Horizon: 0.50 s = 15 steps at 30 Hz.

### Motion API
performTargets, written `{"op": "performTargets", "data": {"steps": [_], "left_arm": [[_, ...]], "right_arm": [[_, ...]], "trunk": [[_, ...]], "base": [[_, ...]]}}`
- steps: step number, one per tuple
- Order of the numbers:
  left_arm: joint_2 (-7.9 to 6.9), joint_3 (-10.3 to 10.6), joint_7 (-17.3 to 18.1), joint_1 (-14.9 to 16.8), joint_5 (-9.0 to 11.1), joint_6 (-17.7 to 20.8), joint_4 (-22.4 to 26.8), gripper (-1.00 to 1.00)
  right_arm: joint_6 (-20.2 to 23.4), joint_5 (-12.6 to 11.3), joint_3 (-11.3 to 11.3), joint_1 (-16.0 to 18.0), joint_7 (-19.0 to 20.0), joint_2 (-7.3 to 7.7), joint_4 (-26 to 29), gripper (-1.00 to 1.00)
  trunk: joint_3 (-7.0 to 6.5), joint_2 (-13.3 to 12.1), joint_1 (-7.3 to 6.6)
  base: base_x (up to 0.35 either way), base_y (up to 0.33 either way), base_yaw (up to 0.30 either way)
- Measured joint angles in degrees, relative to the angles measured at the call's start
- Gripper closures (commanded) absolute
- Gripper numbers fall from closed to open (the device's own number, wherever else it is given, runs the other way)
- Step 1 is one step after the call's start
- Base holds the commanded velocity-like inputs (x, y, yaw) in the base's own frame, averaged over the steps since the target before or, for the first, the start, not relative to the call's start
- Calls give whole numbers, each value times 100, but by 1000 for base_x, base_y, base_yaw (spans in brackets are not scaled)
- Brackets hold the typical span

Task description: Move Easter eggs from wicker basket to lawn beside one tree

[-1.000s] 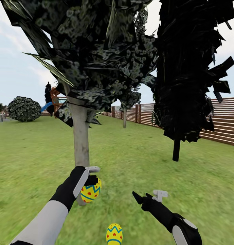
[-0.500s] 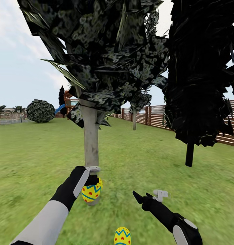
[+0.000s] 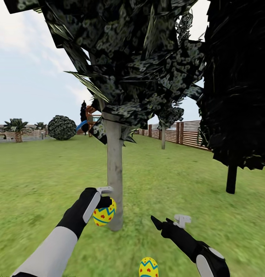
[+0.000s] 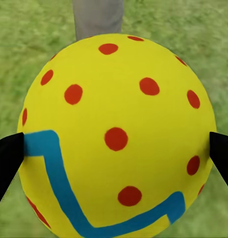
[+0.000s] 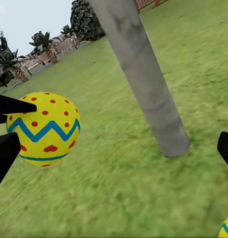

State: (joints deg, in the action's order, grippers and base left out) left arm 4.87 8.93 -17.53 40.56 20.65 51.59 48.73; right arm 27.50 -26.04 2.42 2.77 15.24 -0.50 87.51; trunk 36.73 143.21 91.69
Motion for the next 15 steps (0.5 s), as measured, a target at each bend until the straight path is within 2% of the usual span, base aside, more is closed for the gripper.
{"op": "performTargets", "data": {"steps": [6, 15], "left_arm": [[-9, -1, -10, -8, 25, 5, 39, 100], [-14, -15, -10, -8, 36, 5, 34, 100]], "right_arm": [[-5, -1, -5, 1, 0, -1, -1, -100], [-7, -14, -7, 1, 10, 6, 0, -100]], "trunk": [[-41, 0, 0], [-50, 0, 0]], "base": [[0, 0, 185], [0, 0, 21]]}}
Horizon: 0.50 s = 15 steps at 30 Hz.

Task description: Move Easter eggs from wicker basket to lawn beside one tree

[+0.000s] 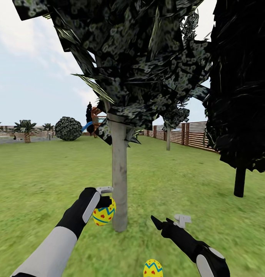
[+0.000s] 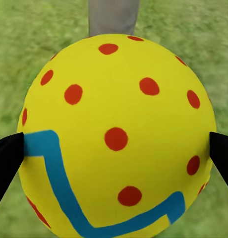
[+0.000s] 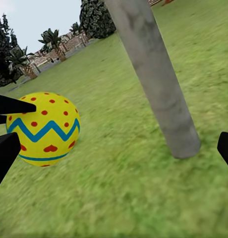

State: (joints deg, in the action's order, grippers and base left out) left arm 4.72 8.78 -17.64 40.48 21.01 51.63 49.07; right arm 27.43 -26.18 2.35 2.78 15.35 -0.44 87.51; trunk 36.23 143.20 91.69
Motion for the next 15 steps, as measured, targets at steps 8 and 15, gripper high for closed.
{"op": "performTargets", "data": {"steps": [8, 15], "left_arm": [[4, 1, -18, 0, -8, -2, -1, 100], [12, 7, -35, -1, -8, -2, -50, 100]], "right_arm": [[5, 2, -9, -2, 14, 2, 4, -100], [9, -1, -1, -3, 15, 2, 3, -100]], "trunk": [[-11, 0, 0], [-46, 0, 0]], "base": [[-15, -83, -65], [-1, -216, -148]]}}
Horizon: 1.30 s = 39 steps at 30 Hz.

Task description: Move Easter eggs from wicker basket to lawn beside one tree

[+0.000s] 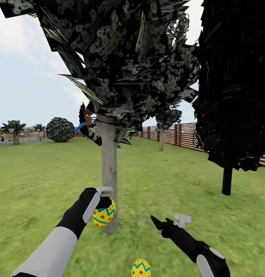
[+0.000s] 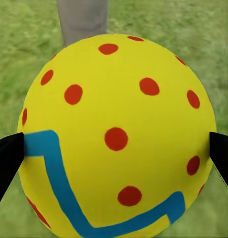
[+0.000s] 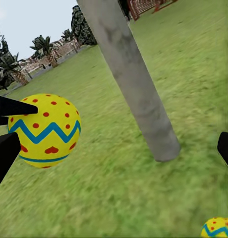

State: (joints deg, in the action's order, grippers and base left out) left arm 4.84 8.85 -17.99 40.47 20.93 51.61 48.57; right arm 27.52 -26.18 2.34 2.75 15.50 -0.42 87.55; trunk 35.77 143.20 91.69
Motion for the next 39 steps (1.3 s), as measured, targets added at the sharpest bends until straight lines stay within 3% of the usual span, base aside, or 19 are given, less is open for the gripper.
{"op": "performTargets", "data": {"steps": [16, 39], "left_arm": [[1, -5, 52, 1, 9, -6, 21, 100], [9, -9, 61, 2, 8, -47, -40, 100]], "right_arm": [[-1, 1, -7, 1, 1, 3, 0, -100], [-7, 15, -7, 2, -16, 0, 3, -100]], "trunk": [[-4, 0, 0], [505, 30, 60]], "base": [[0, -38, -6], [0, 0, 0]]}}
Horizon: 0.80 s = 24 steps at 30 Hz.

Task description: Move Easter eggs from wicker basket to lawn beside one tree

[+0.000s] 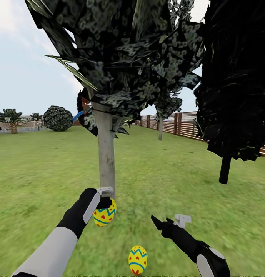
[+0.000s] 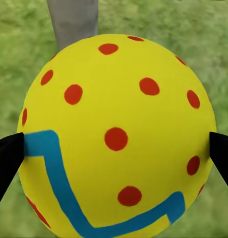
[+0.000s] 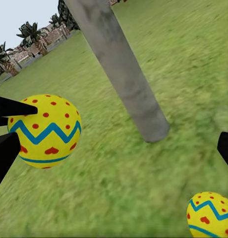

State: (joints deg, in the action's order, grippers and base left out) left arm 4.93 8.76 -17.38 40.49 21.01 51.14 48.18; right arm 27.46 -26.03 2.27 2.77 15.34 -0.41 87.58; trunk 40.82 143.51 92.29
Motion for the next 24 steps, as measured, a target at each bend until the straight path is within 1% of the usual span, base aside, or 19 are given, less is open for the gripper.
{"op": "performTargets", "data": {"steps": [6, 10, 11, 14, 19, 24], "left_arm": [[1, 0, 7, 0, -6, -67, -6, 100], [1, -1, 12, 4, -22, -180, -52, 100], [8, -1, 14, 5, -24, -212, -152, 100], [89, 0, 15, 22, -22, -414, -521, 100], [119, -4, 20, 191, -34, -656, -912, 100], [125, -1, 23, 216, -35, -841, -1031, 100]], "right_arm": [[-2, 5, 0, -1, -1, 2, 0, -100], [-9, 6, 1, -2, 8, 9, 0, -100], [-10, 7, 0, -4, 11, 12, 0, -100], [-11, 7, -2, -3, 14, 11, 0, -100], [-12, 7, 0, -7, 12, 12, 0, -100], [-13, 4, -3, -6, 16, 17, 0, -100]], "trunk": [[133, 8, 15], [222, 13, 26], [244, 15, 29], [311, 19, 36], [421, 26, 49], [532, 33, 62]], "base": [[0, 0, 0], [0, 0, 0], [0, 0, 0], [0, 0, 0], [0, 0, 0], [0, 0, 0]]}}
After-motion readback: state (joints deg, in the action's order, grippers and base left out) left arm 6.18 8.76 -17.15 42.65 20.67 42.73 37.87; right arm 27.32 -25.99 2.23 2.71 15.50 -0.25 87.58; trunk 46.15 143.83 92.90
